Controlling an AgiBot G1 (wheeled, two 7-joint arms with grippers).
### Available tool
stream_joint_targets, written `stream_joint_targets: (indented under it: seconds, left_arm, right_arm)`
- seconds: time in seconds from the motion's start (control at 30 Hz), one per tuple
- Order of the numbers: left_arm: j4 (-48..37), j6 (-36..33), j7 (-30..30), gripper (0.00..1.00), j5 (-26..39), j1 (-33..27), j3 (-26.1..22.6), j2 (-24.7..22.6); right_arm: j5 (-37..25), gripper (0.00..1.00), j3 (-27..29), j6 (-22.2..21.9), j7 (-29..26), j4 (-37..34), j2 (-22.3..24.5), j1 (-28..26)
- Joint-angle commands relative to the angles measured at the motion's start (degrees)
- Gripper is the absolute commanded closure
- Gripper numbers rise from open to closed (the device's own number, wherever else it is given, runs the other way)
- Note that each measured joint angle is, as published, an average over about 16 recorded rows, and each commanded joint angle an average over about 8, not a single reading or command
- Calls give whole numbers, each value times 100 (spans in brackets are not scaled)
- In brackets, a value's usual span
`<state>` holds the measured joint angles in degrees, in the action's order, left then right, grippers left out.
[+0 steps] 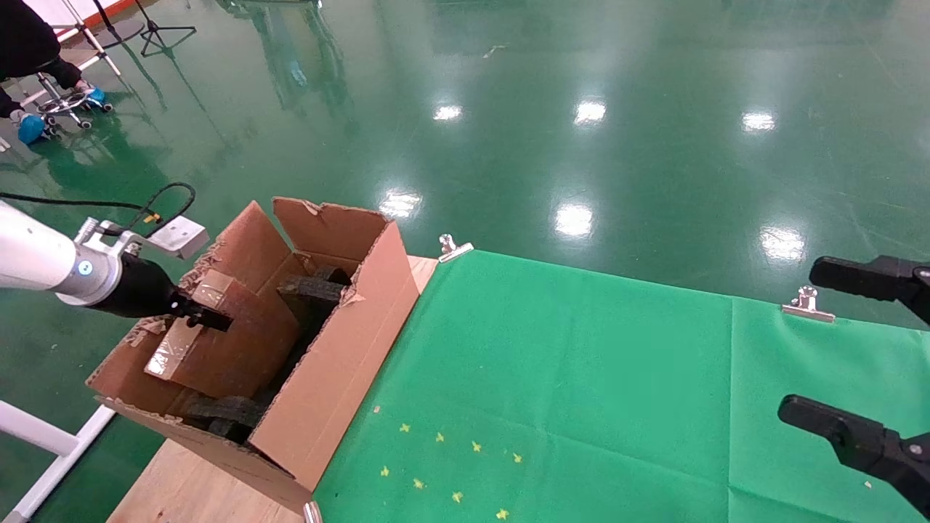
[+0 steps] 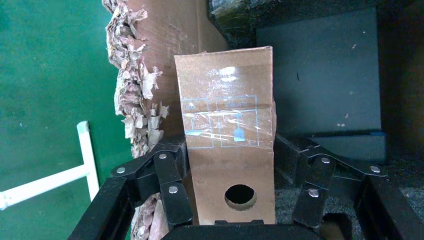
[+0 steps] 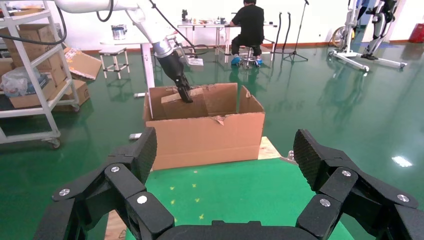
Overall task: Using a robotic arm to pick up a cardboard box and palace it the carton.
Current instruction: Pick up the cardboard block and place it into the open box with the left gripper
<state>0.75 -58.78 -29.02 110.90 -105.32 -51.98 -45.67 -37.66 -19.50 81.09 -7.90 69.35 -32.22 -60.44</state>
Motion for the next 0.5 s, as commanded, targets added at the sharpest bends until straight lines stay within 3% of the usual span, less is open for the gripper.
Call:
stream_joint_targets:
  seconds: [0.03,0.5]
  left_arm:
    - [9,-14,0,0,1,-8,-1,8]
    - [49,-73,13,0,15,-36,-3,28]
  right_arm:
    - [0,0,0,0,0,0,0,0]
    - [0,0,0,0,0,0,0,0]
